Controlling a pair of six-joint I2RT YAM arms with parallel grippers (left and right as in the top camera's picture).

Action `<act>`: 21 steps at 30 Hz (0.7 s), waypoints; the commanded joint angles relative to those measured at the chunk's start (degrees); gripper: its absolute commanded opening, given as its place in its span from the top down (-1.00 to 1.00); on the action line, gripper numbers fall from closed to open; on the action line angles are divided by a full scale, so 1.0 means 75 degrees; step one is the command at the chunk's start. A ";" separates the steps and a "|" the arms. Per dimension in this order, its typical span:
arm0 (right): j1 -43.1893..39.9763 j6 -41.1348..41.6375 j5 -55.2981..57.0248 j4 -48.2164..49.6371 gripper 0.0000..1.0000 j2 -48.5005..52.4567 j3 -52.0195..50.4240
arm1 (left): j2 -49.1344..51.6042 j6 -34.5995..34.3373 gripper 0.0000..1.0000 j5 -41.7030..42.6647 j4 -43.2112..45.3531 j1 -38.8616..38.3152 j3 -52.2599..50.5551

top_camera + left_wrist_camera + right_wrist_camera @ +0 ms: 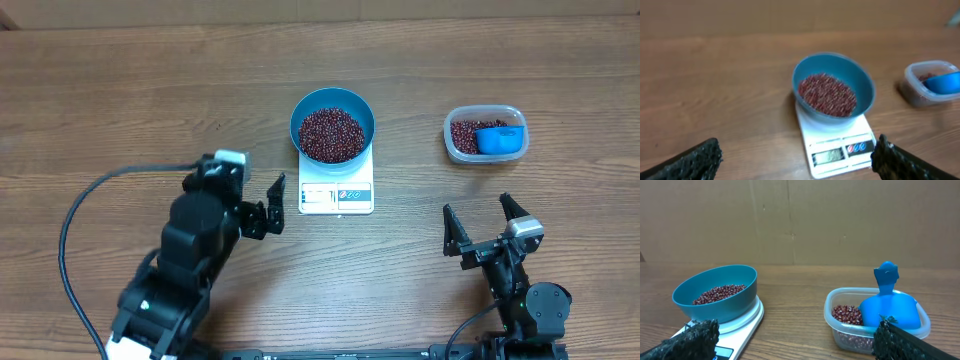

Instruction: Scoop item into bowl and weigh 150g on scale

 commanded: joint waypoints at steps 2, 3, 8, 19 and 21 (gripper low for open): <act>0.0029 0.0020 0.0020 0.0050 -1.00 -0.0082 -0.0079 | -0.0921 0.0111 -0.99 0.0425 0.2055 0.0484 -0.1734; 0.0029 0.0020 0.0023 0.0050 -1.00 -0.0082 -0.0079 | -0.1061 0.0099 -0.99 0.0519 0.2480 0.0560 -0.2049; 0.0029 0.0020 0.0023 0.0050 -1.00 -0.0082 -0.0079 | -0.1781 -0.0373 -0.99 0.0697 0.4272 0.0877 -0.3558; 0.0029 0.0020 0.0020 0.0050 -1.00 -0.0082 -0.0079 | -0.3687 -0.0749 -0.99 0.0697 0.5138 0.1577 -0.5566; 0.0029 0.0020 0.0023 0.0050 -1.00 -0.0082 -0.0079 | -0.3963 -0.0906 -0.99 0.0697 0.4870 0.1781 -0.5639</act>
